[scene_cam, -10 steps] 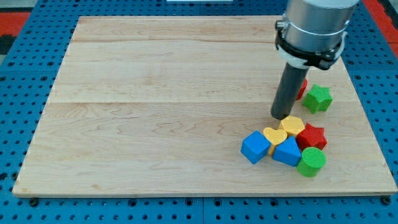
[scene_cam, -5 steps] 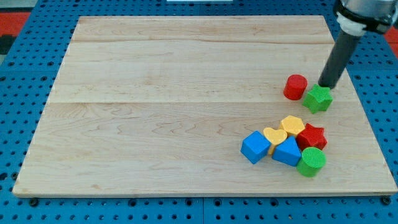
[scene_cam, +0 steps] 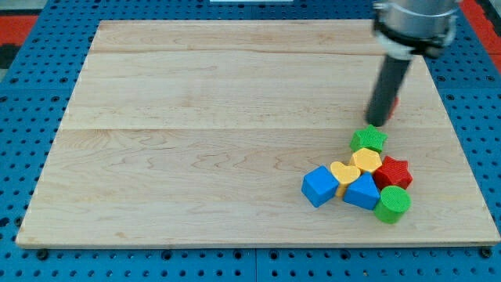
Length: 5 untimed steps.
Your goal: Push a group of blocks downwards
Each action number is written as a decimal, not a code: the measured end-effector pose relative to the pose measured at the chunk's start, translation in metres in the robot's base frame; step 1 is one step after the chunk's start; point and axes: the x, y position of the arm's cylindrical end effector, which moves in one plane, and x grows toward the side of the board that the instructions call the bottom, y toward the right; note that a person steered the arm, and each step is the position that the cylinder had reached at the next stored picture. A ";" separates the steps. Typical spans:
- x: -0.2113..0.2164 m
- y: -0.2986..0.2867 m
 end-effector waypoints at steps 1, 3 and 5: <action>0.019 0.008; 0.035 -0.091; 0.037 -0.094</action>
